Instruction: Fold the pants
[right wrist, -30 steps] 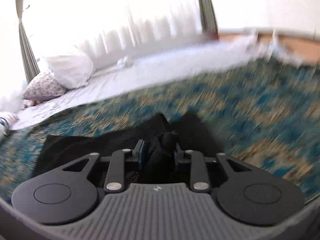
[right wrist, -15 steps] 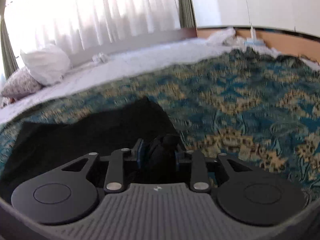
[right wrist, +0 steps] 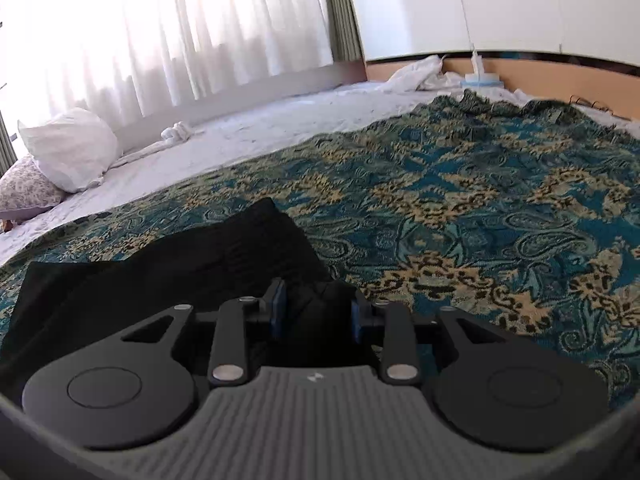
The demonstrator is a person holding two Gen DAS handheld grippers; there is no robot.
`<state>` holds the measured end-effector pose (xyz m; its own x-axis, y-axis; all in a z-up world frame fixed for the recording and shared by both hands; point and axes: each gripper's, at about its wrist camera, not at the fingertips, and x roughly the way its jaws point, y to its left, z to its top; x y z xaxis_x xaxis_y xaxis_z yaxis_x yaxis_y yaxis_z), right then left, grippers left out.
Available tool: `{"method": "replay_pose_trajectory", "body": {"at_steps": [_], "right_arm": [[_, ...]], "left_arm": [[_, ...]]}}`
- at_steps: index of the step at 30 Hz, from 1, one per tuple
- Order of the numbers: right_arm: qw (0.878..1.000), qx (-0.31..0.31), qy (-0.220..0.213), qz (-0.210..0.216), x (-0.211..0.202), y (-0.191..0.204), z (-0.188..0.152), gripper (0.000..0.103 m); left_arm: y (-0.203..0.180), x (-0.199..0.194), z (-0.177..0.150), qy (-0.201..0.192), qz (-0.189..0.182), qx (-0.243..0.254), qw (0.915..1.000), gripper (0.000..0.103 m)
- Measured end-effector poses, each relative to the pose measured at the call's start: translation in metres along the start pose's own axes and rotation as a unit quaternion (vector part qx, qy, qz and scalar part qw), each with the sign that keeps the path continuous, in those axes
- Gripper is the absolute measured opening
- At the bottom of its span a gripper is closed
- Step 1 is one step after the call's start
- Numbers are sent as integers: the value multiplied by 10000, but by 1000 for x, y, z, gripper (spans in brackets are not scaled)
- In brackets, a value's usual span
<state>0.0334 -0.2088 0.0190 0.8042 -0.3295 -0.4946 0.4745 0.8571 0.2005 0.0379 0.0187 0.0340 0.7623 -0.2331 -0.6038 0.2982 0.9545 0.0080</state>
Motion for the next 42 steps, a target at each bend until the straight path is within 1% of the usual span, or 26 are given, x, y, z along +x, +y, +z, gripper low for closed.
{"method": "replay_pose_trajectory", "body": {"at_steps": [2, 5, 6, 8, 10, 12, 13, 15, 16, 17, 18, 19, 20, 21, 22, 24, 25, 26, 28, 29, 30, 32, 35, 37, 39, 42], "right_arm": [[9999, 9, -84, -102, -2, 0, -1, 37], [9998, 59, 42, -166, 3, -2, 1, 38], [9998, 65, 93, -171, 3, -2, 3, 41], [9994, 7, 62, -350, -2, 0, 6, 61], [9983, -168, -150, -537, -12, 3, 7, 66], [9949, -440, -527, -735, -26, 10, 6, 72], [9932, -551, -712, -742, -34, 13, 6, 74], [9902, -781, -1013, -555, -49, 20, 6, 75], [9892, -914, -1098, -340, -54, 25, 5, 75], [9880, -1064, -1114, -64, -59, 31, 3, 75], [9864, -1223, -1078, 227, -62, 37, 1, 75], [9838, -1408, -963, 559, -64, 45, -2, 75], [9807, -1550, -824, 859, -64, 53, -6, 75], [9777, -1648, -706, 1096, -65, 61, -10, 72], [9734, -1779, -548, 1338, -64, 70, -15, 71], [9658, -1979, -252, 1655, -60, 85, -25, 67], [9617, -2073, -84, 1791, -56, 93, -31, 66], [9584, -2154, 78, 1871, -51, 98, -37, 65], [9530, -2408, 371, 1799, -39, 109, -52, 63], [9522, -2474, 280, 1771, -40, 111, -55, 64], [9510, -2524, 280, 1762, -41, 114, -54, 64], [9505, -2527, 301, 1785, -43, 114, -54, 64], [9511, -2482, 272, 1820, -39, 111, -54, 64], [9511, -2477, 252, 1826, -37, 111, -56, 64], [9515, -2447, 224, 1854, -38, 110, -57, 65], [9522, -2366, 234, 1919, -39, 107, -58, 65]], "left_arm": [[0, 0, -1, -10, -30, 24, 10000, 82], [1, 1, -1, -20, -39, 50, 10000, 82], [1, 1, -1, -20, -39, 55, 10000, 83], [1, 1, -2, -15, -54, 40, 10000, 83], [2, 1, -2, -6, -77, 32, 10000, 83], [2, -1, -1, 11, -96, 23, 10000, 82], [3, -2, 0, 25, -121, -1, 9999, 82], [6, -8, 4, -4, -286, -67, 9996, 75], [9, -11, 8, -34, -369, -114, 9992, 72], [13, -14, 13, -79, -438, -179, 9989, 65], [17, -17, 19, -122, -470, -233, 9985, 53], [22, -18, 27, -135, -474, -256, 9985, 47], [25, -17, 35, -120, -447, -246, 9986, 38], [28, -16, 43, -116, -409, -229, 9988, 36], [30, -14, 50, -139, -343, -197, 9991, 35], [33, -6, 65, -176, -217, -33, 9996, 35], [33, 0, 72, -133, -196, 49, 9997, 35], [34, 9, 78, -25, -209, 113, 9997, 35], [34, 28, 88, 192, -237, 154, 9994, 34], [33, 40, 92, 294, -234, 188, 9991, 34], [32, 51, 95, 366, -204, 225, 9989, 33], [30, 77, 100, 530, -91, 322, 9980, 32], [30, 112, 107, 777, 116, 306, 9964, 30], [34, 125, 115, 726, 167, 203, 9970, 32], [37, 134, 124, 674, 248, 102, 9974, 40], [43, 150, 135, 598, 483, 12, 9970, 44]]}}
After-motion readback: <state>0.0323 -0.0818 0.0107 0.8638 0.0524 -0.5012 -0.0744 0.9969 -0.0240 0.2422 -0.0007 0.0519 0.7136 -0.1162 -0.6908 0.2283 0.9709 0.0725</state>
